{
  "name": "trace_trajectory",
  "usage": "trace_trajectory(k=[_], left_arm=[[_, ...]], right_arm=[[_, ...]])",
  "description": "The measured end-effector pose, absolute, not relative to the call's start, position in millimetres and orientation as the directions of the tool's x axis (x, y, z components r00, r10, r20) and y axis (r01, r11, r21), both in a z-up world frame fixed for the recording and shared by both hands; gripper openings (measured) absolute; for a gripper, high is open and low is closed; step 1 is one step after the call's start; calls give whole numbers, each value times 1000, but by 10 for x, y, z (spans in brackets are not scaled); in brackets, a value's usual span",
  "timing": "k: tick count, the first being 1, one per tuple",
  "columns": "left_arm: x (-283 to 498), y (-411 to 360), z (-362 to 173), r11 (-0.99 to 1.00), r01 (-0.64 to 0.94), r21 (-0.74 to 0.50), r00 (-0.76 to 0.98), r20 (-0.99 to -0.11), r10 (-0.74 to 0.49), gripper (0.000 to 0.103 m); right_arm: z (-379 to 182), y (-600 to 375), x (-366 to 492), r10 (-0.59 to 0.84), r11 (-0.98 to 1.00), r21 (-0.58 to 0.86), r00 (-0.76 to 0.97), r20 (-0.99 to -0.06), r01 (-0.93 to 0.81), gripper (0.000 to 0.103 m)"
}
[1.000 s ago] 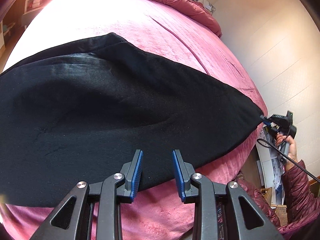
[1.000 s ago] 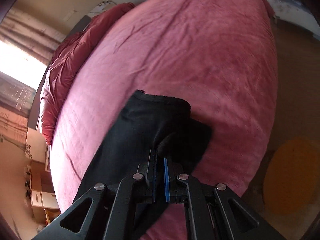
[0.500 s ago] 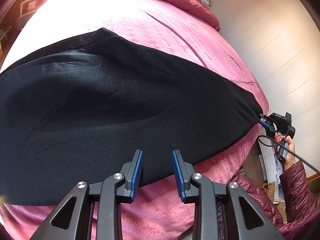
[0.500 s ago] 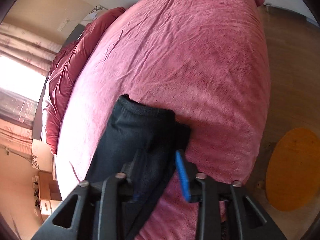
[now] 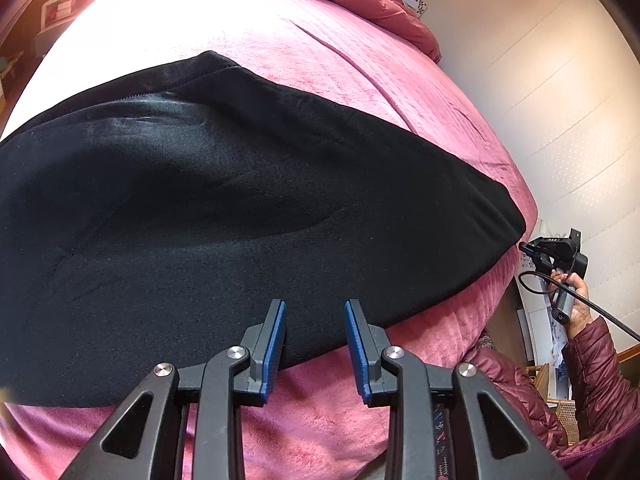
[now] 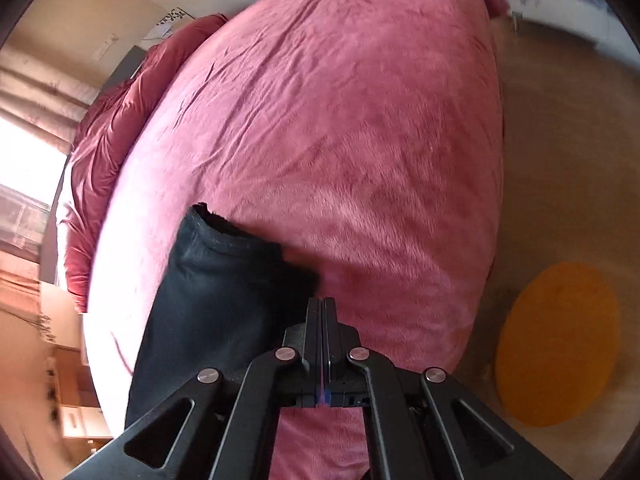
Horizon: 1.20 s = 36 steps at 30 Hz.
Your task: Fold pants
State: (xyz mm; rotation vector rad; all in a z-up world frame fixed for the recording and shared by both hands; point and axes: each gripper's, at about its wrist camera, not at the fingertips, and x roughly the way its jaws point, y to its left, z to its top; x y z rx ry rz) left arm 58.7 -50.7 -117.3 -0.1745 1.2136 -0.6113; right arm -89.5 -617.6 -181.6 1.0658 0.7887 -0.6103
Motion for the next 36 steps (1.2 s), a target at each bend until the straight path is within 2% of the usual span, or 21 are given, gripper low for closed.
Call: trace_trajectory(k=[2, 4, 6, 7, 16, 18, 19, 20, 23, 25, 28, 32, 33, 35, 36], left_arm=[[588, -506, -1173, 826, 343, -447, 213, -819, -532, 30], [591, -514, -1174, 822, 346, -453, 213, -815, -539, 30], [604, -513, -1177, 821, 349, -452, 212, -815, -539, 31], [604, -520, -1182, 819, 350, -456, 208, -814, -542, 31], [555, -460, -1129, 810, 350, -470, 218, -801, -558, 31], [561, -417, -1129, 812, 343, -472, 220, -800, -559, 31], [572, -387, -1129, 813, 341, -472, 222, -800, -557, 31], [575, -373, -1126, 814, 338, -472, 224, -800, -556, 31], [571, -333, -1099, 816, 332, -474, 233, -796, -558, 31], [562, -301, -1073, 812, 331, -480, 242, -789, -565, 31], [581, -252, -1079, 813, 326, -483, 244, -788, -566, 31], [599, -177, -1103, 824, 304, -478, 244, -797, -552, 31], [604, -148, -1101, 825, 301, -479, 248, -796, -553, 31], [615, -80, -1095, 833, 287, -472, 263, -798, -543, 31], [616, -39, -1090, 838, 276, -471, 272, -798, -538, 31]], right_arm=[[-1752, -6100, -975, -50, 383, 574, 637, -769, 723, 5], [-1711, -5950, -971, 39, 399, 649, 695, -718, 648, 7], [-1694, -5757, -915, 113, 412, 689, 717, -687, 596, 31], [-1695, -5666, -868, 141, 416, 700, 720, -680, 580, 48], [-1941, -5132, -336, 282, 470, 678, 632, -722, 565, 47], [-1980, -5052, -293, 282, 489, 663, 617, -735, 566, 34], [-1975, -5023, -284, 268, 504, 646, 607, -748, 573, 18], [-1983, -4999, -267, 259, 510, 639, 605, -753, 576, 12], [-1859, -5044, -300, 229, 529, 635, 626, -745, 563, 8], [-1783, -5024, -324, 195, 563, 604, 620, -760, 564, 7], [-2030, -5015, -284, 199, 567, 556, 554, -809, 608, 7], [-2094, -5023, -280, 212, 554, 567, 555, -804, 610, 9], [-2066, -5037, -294, 216, 566, 561, 548, -808, 605, 11], [-1955, -5042, -318, 213, 598, 532, 521, -827, 600, 30], [-1869, -5018, -332, 175, 629, 490, 503, -846, 604, 34]])
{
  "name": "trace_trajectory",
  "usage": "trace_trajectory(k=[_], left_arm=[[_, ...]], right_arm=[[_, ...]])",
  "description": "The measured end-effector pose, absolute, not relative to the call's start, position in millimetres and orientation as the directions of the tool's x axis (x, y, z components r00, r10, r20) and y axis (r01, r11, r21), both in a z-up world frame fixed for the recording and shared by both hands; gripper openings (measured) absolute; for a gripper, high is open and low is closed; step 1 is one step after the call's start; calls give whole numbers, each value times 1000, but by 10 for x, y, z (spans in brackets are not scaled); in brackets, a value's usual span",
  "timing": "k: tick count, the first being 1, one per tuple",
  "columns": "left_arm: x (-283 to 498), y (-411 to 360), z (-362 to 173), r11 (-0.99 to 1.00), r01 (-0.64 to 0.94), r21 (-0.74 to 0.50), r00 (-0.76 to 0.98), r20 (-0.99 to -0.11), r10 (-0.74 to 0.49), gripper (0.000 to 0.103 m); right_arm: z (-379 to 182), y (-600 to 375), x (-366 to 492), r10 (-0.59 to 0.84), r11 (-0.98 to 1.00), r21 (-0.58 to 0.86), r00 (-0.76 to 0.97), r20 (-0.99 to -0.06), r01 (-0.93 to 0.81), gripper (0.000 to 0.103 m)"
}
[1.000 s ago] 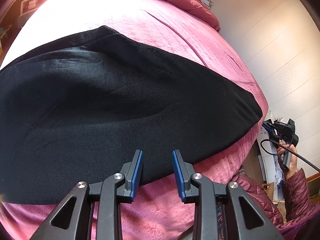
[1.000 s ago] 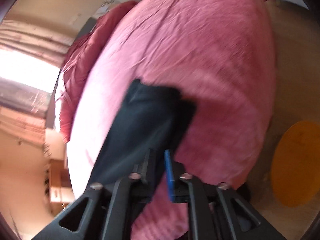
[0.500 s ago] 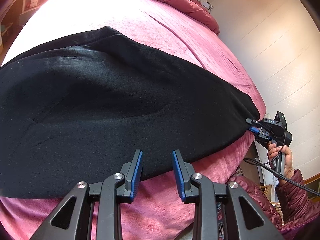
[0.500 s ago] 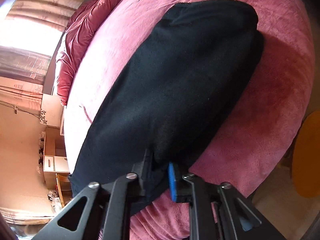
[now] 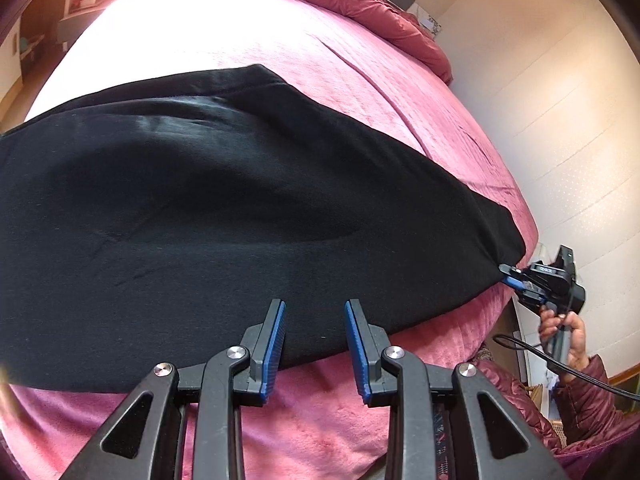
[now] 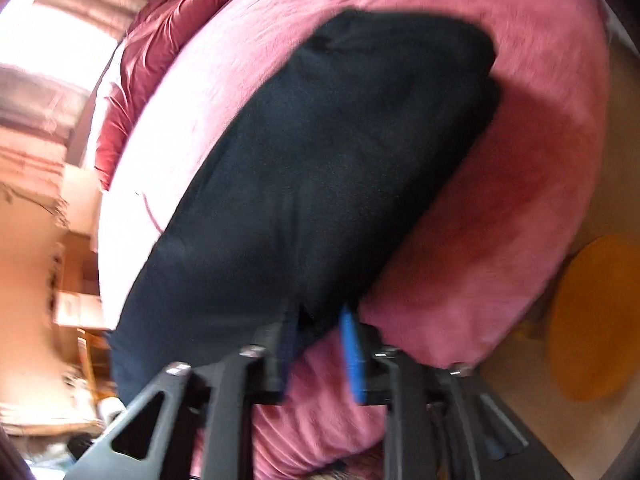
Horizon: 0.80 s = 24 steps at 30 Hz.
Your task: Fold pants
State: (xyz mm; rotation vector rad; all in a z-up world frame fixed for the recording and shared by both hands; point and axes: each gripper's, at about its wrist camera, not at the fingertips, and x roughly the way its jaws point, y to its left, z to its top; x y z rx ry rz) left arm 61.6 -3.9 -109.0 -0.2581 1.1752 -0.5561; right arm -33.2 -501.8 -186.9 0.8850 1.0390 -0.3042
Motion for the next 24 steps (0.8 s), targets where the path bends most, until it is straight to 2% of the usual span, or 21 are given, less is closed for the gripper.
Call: trace_trajectory(k=[3, 5, 9, 15, 20, 24], left_arm=[[630, 134, -1048, 847, 237, -475, 319, -786, -530, 32], [657, 264, -1018, 856, 205, -475, 354, -779, -517, 33], [700, 421, -1009, 882, 163, -443, 404, -785, -469, 34], [711, 521, -1057, 895, 149, -421, 413, -796, -443, 34], [717, 570, -1109, 899, 158, -409, 413, -800, -436, 34], [723, 580, -1180, 895, 147, -422, 403, -801, -443, 34]], right_arm=[[-1540, -4883, -350, 71, 735, 379, 493, -867, 562, 35], [-1330, -4716, -262, 57, 796, 350, 515, -856, 494, 35], [-1119, -4140, 256, 246, 865, 435, 544, -802, 249, 35], [-1137, -2824, 1434, 543, 822, 563, 411, -732, -82, 35], [-1171, -1907, 2230, 607, 795, 569, 300, -736, -211, 35], [-1408, -1416, 2701, 589, 804, 542, 211, -780, -243, 35]])
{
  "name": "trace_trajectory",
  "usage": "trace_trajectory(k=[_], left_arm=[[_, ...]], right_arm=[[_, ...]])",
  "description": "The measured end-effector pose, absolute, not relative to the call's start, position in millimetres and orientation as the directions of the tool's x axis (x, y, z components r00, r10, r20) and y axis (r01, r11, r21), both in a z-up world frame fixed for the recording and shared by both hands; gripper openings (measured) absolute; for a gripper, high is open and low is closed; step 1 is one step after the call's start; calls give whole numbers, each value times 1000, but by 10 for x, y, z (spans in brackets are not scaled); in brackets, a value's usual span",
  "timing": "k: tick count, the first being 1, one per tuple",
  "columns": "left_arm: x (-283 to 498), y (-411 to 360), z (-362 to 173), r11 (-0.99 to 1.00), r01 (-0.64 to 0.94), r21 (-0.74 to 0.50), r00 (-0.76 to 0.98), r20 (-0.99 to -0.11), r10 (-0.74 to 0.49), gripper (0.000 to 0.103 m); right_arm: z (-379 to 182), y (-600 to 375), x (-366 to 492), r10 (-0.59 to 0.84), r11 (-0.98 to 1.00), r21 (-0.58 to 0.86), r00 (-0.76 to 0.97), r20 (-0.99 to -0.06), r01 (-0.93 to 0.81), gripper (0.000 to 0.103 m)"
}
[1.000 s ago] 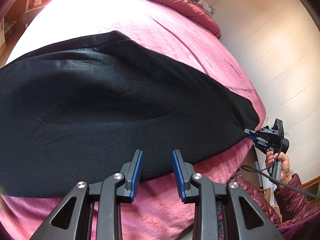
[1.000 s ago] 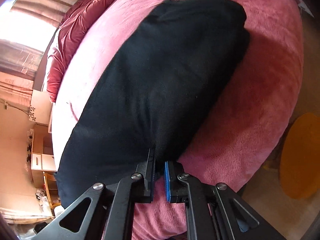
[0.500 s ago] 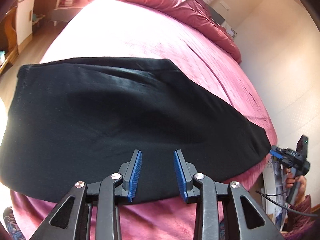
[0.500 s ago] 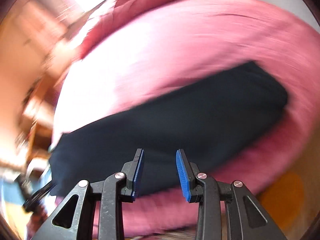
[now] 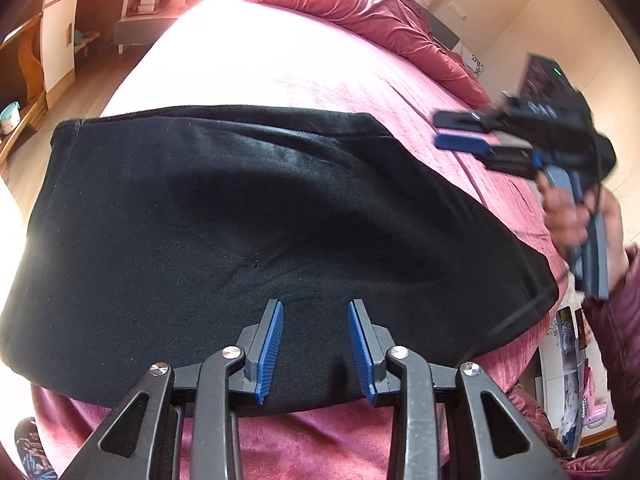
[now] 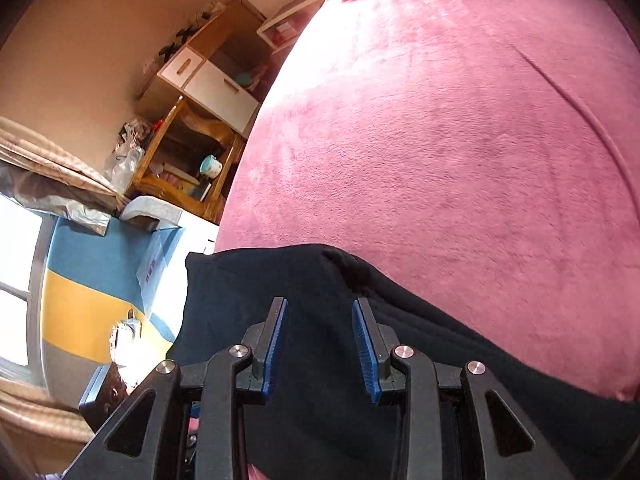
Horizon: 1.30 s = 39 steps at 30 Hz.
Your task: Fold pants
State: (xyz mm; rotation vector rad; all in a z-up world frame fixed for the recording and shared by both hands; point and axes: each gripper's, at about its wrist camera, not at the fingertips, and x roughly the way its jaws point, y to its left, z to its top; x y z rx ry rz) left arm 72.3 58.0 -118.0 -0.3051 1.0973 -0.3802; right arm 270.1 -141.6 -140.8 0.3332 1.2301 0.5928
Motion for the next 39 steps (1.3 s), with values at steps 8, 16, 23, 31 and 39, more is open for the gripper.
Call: trace_trajectory(k=[8, 16, 23, 31, 39], left_arm=[[783, 645, -1261, 885, 143, -443, 404, -790, -461, 34], [715, 759, -1302, 885, 108, -453, 416, -788, -455, 34], [729, 934, -1301, 881, 17, -472, 427, -794, -433, 34], [521, 1794, -897, 852, -170, -495, 546, -767, -336, 44], [132, 2773, -1040, 719, -446, -533, 522, -808, -274, 43]], right_arm=[[-1752, -1078, 3057, 545, 799, 507, 34, -837, -323, 35], [-1666, -948, 3112, 514, 827, 437, 160, -843, -354, 6], [-1951, -875, 3134, 404, 890, 330, 208, -890, -315, 6], [-1558, -986, 2830, 366, 914, 269, 334, -868, -303, 48], [-1389, -1349, 1927, 333, 923, 198, 424, -842, -331, 67]])
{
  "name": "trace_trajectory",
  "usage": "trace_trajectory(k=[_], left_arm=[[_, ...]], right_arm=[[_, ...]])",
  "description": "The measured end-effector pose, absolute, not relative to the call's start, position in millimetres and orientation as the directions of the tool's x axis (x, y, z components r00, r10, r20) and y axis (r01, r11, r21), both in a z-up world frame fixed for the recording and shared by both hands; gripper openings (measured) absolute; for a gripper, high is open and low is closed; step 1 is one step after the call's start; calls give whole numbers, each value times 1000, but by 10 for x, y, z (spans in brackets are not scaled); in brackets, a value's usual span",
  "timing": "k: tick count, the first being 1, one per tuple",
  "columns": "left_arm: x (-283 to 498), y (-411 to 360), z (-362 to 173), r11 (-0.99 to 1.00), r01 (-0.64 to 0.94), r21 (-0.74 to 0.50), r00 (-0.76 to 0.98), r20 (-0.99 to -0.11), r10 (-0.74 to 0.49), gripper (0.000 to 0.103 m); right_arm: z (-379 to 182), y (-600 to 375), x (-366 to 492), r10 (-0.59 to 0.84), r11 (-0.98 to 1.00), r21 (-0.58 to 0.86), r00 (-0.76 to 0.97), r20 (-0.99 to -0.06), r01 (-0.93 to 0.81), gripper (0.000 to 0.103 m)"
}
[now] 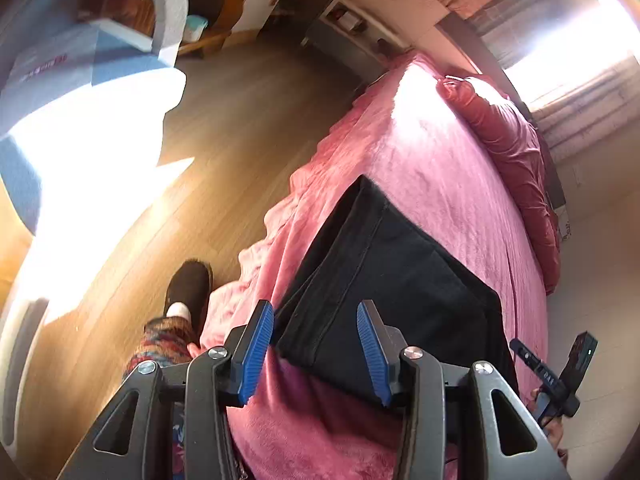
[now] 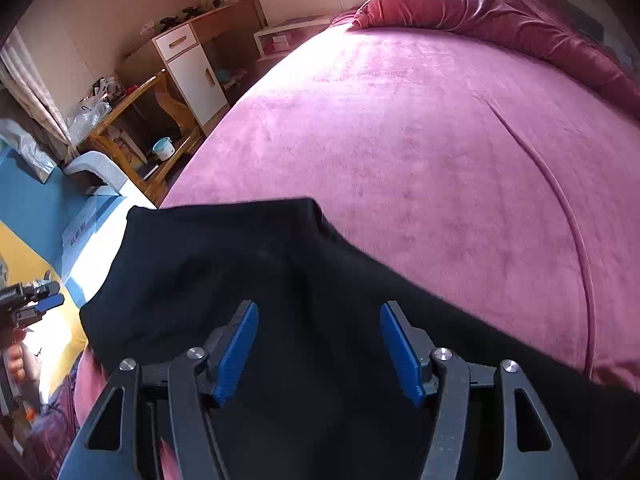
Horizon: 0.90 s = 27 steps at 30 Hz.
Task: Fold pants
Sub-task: 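Press and smooth the folded pants with both open tools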
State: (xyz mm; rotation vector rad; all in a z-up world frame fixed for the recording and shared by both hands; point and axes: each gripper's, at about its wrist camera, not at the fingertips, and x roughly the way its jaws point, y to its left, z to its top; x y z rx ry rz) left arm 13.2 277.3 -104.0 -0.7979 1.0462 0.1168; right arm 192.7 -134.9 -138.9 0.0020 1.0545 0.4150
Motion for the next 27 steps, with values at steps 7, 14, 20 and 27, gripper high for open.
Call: trace_trajectory(k=[7, 14, 20, 27], left_arm=[[76, 2717, -1493, 657, -502, -563, 438, -820, -368, 43], [239, 2559, -1461, 700, -458, -549, 484, -814, -322, 8], [265, 2516, -1118, 775, -332, -538, 599, -755, -267, 6], [318, 2483, -1629, 827, -393, -401, 465, -863, -197, 6]], right_arm=[[-1573, -1599, 1173, 168, 951, 16, 474, -865, -307, 68], [-1791, -1706, 1029, 209, 964, 111, 428, -880, -242, 68], [-1969, -1752, 975, 210, 968, 134, 393, -895, -213, 72], [-2028, -1796, 979, 272, 956, 201, 391, -879, -213, 92]])
